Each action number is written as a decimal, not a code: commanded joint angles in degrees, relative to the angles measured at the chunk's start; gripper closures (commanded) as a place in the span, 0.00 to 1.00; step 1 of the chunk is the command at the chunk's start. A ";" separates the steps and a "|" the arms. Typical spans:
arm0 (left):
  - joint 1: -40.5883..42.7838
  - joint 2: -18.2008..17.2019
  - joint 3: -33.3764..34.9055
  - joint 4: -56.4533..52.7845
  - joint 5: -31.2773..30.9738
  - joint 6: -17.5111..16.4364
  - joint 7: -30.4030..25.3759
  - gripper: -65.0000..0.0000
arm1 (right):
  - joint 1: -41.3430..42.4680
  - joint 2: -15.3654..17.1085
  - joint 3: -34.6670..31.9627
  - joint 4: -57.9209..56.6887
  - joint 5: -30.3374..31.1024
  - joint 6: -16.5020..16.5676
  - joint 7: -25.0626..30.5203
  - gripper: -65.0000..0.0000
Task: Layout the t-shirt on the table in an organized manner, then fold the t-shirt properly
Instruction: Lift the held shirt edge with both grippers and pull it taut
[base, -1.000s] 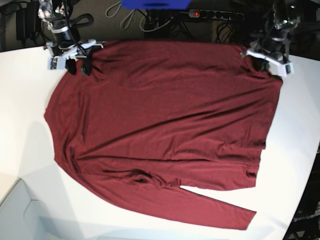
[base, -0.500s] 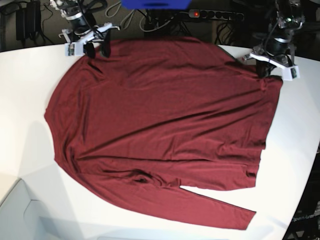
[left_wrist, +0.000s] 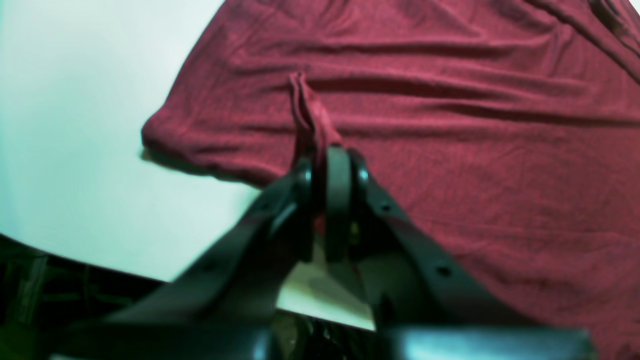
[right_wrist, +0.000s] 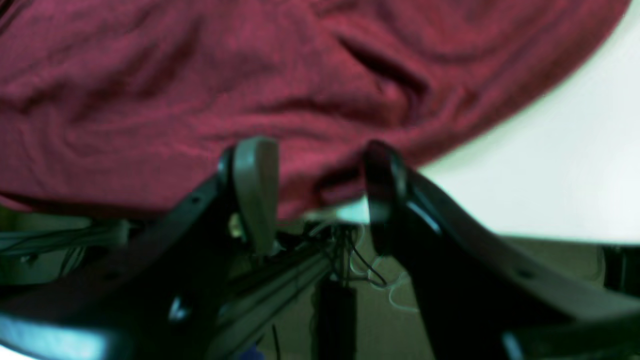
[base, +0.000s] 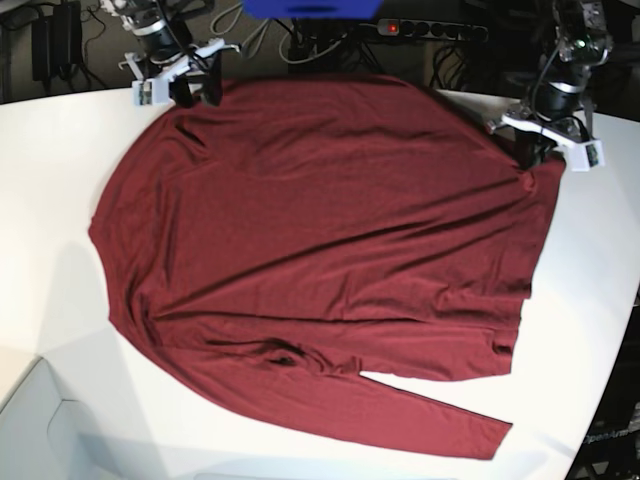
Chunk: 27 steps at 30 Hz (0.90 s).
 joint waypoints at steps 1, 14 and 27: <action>0.19 -0.57 -0.37 1.15 -0.43 -0.26 -1.24 0.99 | -0.43 0.24 0.22 0.57 0.03 0.42 1.44 0.56; 0.46 -0.66 -0.46 1.15 -0.43 -0.26 -1.24 0.99 | 0.88 -1.96 -0.58 -5.50 -8.85 0.42 1.88 0.57; 0.63 -0.66 -0.55 1.15 -0.43 -0.26 -1.33 0.99 | 0.88 -6.61 -0.31 -4.88 -18.69 0.25 1.88 1.00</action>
